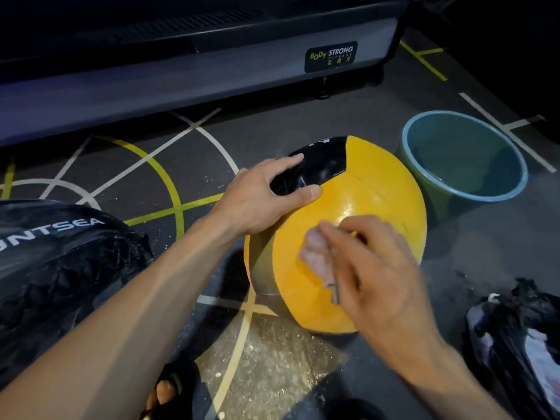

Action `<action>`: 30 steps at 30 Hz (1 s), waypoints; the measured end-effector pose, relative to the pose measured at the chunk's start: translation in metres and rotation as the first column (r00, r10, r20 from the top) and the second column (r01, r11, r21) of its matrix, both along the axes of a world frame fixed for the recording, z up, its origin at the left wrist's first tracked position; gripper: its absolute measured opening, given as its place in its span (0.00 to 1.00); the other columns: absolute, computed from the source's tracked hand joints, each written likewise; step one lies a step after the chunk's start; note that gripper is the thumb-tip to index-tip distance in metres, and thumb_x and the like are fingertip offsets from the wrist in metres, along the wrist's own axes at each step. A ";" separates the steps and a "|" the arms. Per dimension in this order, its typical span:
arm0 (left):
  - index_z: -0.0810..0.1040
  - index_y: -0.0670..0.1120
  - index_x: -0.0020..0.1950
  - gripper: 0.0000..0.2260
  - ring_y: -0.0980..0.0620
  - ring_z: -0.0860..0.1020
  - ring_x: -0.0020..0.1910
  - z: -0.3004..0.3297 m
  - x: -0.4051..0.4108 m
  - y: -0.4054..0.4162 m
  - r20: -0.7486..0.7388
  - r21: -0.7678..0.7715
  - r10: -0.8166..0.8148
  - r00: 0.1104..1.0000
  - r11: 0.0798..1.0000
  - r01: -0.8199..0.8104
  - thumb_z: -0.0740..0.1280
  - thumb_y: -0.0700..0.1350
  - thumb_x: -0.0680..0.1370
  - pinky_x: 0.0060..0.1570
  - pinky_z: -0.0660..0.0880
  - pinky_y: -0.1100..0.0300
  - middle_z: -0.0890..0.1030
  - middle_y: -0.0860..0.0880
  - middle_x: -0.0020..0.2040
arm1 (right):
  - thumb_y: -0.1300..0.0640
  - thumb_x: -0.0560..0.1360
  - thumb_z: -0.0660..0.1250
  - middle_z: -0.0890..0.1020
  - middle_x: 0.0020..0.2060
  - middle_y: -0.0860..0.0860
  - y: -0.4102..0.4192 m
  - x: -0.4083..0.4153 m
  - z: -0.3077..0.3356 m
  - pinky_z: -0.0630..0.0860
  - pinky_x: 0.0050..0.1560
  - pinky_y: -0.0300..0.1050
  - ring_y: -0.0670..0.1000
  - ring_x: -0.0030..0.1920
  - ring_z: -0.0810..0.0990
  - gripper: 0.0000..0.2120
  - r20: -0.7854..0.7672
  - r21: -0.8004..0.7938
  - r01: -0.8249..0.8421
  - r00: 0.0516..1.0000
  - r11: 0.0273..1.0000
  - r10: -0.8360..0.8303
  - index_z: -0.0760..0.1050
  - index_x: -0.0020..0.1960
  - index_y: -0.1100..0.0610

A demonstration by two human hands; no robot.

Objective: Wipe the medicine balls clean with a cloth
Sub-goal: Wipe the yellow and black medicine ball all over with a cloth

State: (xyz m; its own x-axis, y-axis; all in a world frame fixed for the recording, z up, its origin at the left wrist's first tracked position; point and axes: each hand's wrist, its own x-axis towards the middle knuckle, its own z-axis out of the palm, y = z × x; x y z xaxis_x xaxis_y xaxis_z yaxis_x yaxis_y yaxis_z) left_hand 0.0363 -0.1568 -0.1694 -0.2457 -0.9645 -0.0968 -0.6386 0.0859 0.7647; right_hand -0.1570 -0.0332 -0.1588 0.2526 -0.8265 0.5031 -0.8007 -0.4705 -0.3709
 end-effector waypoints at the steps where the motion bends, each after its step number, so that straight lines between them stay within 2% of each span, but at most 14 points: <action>1: 0.68 0.67 0.75 0.39 0.51 0.68 0.74 0.001 0.000 0.000 0.001 0.000 0.008 1.000 1.000 -0.008 0.64 0.79 0.66 0.73 0.67 0.45 0.72 0.62 0.73 | 0.55 0.84 0.60 0.80 0.52 0.55 -0.007 -0.005 0.003 0.76 0.43 0.56 0.57 0.48 0.78 0.16 0.062 -0.003 0.051 0.997 0.999 -0.051 0.82 0.62 0.61; 3: 0.69 0.67 0.75 0.38 0.51 0.69 0.74 0.001 -0.001 0.002 0.011 -0.007 0.002 1.000 1.000 -0.002 0.66 0.78 0.68 0.72 0.68 0.44 0.72 0.61 0.73 | 0.60 0.83 0.63 0.79 0.52 0.56 -0.016 -0.017 0.006 0.77 0.45 0.53 0.55 0.49 0.78 0.13 0.154 -0.037 0.169 0.975 0.985 -0.161 0.82 0.62 0.62; 5: 0.69 0.66 0.75 0.37 0.51 0.69 0.73 0.001 -0.003 0.003 0.022 -0.013 -0.002 1.000 1.000 0.002 0.67 0.77 0.69 0.71 0.69 0.44 0.72 0.61 0.73 | 0.61 0.83 0.64 0.77 0.52 0.57 -0.020 -0.023 0.007 0.75 0.47 0.46 0.53 0.50 0.76 0.13 0.210 -0.056 0.274 0.943 0.960 -0.257 0.81 0.63 0.62; 8: 0.68 0.67 0.75 0.36 0.52 0.68 0.74 0.004 -0.003 0.004 0.032 0.007 -0.014 0.999 1.000 0.014 0.66 0.77 0.69 0.72 0.68 0.44 0.71 0.62 0.74 | 0.60 0.83 0.64 0.78 0.56 0.56 -0.014 -0.013 -0.002 0.73 0.50 0.45 0.54 0.51 0.76 0.14 0.154 -0.022 0.213 0.966 0.977 -0.207 0.80 0.66 0.59; 10: 0.68 0.69 0.75 0.33 0.57 0.66 0.76 0.007 0.004 0.003 -0.036 0.084 -0.076 0.997 0.993 0.078 0.66 0.76 0.71 0.75 0.65 0.48 0.69 0.64 0.75 | 0.58 0.82 0.65 0.79 0.56 0.54 -0.006 -0.007 -0.010 0.72 0.50 0.47 0.56 0.50 0.76 0.15 0.073 0.002 0.150 0.986 0.989 -0.150 0.80 0.67 0.58; 13: 0.67 0.67 0.77 0.26 0.66 0.62 0.76 0.010 0.014 0.006 -0.206 0.213 -0.178 0.962 0.952 0.221 0.67 0.64 0.79 0.74 0.62 0.61 0.63 0.66 0.79 | 0.54 0.83 0.63 0.80 0.53 0.54 -0.006 -0.012 -0.004 0.74 0.47 0.50 0.55 0.49 0.76 0.15 0.112 -0.026 0.156 0.982 0.987 -0.152 0.81 0.64 0.59; 18: 0.69 0.66 0.76 0.27 0.64 0.61 0.77 0.009 0.007 0.004 -0.180 0.142 -0.198 0.964 0.964 0.225 0.70 0.61 0.78 0.77 0.62 0.56 0.65 0.64 0.79 | 0.55 0.84 0.64 0.79 0.55 0.56 -0.022 -0.006 0.009 0.71 0.49 0.43 0.56 0.52 0.76 0.14 0.084 -0.033 0.185 0.980 0.982 -0.182 0.80 0.66 0.59; 21: 0.71 0.64 0.75 0.26 0.65 0.63 0.76 0.007 0.005 0.000 -0.162 0.094 -0.176 0.971 0.977 0.193 0.72 0.61 0.77 0.77 0.63 0.53 0.67 0.63 0.78 | 0.62 0.78 0.72 0.80 0.54 0.56 -0.007 0.019 -0.004 0.75 0.46 0.53 0.58 0.49 0.76 0.17 -0.070 -0.022 0.030 0.997 0.999 -0.032 0.80 0.66 0.59; 23: 0.71 0.64 0.75 0.27 0.64 0.64 0.76 0.003 0.009 -0.003 -0.171 0.090 -0.177 0.969 0.977 0.195 0.72 0.61 0.77 0.77 0.64 0.51 0.67 0.63 0.78 | 0.62 0.73 0.77 0.81 0.52 0.55 0.016 0.035 -0.031 0.74 0.43 0.51 0.56 0.47 0.76 0.20 -0.247 -0.037 -0.077 0.967 0.996 0.066 0.81 0.64 0.60; 24: 0.71 0.63 0.76 0.28 0.62 0.64 0.76 0.000 0.011 -0.004 -0.175 0.090 -0.184 0.967 0.975 0.202 0.72 0.61 0.76 0.77 0.65 0.50 0.67 0.62 0.78 | 0.62 0.72 0.77 0.82 0.50 0.54 0.029 0.040 -0.048 0.73 0.43 0.48 0.54 0.47 0.76 0.17 -0.335 -0.051 -0.149 0.934 0.988 0.123 0.83 0.60 0.60; 26: 0.70 0.64 0.76 0.29 0.59 0.64 0.77 -0.004 0.015 -0.005 -0.192 0.105 -0.192 0.962 0.971 0.215 0.71 0.62 0.76 0.77 0.65 0.48 0.66 0.61 0.79 | 0.60 0.75 0.75 0.83 0.44 0.51 0.045 0.038 -0.070 0.70 0.41 0.46 0.52 0.42 0.76 0.03 -0.449 -0.063 -0.273 0.867 0.960 0.217 0.85 0.49 0.58; 27: 0.69 0.64 0.76 0.30 0.58 0.63 0.78 -0.005 0.016 -0.006 -0.203 0.112 -0.191 0.960 0.970 0.217 0.71 0.63 0.75 0.77 0.65 0.47 0.65 0.61 0.79 | 0.60 0.77 0.73 0.82 0.43 0.50 0.045 0.034 -0.069 0.69 0.40 0.46 0.51 0.41 0.75 0.02 -0.476 -0.049 -0.311 0.842 0.949 0.252 0.84 0.47 0.57; 29: 0.69 0.65 0.76 0.29 0.57 0.63 0.78 -0.006 0.013 -0.010 -0.196 0.106 -0.184 0.963 0.973 0.207 0.71 0.64 0.76 0.77 0.64 0.47 0.64 0.61 0.79 | 0.62 0.79 0.68 0.81 0.46 0.50 0.033 0.028 -0.052 0.68 0.43 0.47 0.52 0.44 0.76 0.08 -0.516 -0.011 -0.327 0.811 0.945 0.274 0.83 0.56 0.58; 30: 0.70 0.66 0.75 0.28 0.57 0.63 0.78 -0.005 0.011 -0.012 -0.179 0.098 -0.176 0.968 0.976 0.196 0.71 0.65 0.76 0.77 0.64 0.48 0.65 0.61 0.79 | 0.62 0.78 0.69 0.81 0.48 0.50 0.023 0.026 -0.036 0.67 0.46 0.48 0.53 0.46 0.77 0.12 -0.504 -0.025 -0.302 0.827 0.953 0.248 0.82 0.60 0.58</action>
State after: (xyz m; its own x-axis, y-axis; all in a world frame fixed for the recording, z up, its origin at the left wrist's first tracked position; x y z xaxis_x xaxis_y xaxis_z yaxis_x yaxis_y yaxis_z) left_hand 0.0471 -0.1683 -0.1748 -0.4419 -0.8853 -0.1450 -0.4811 0.0974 0.8712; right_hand -0.1305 -0.0099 -0.1952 0.6969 -0.6379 0.3277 -0.6962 -0.7115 0.0955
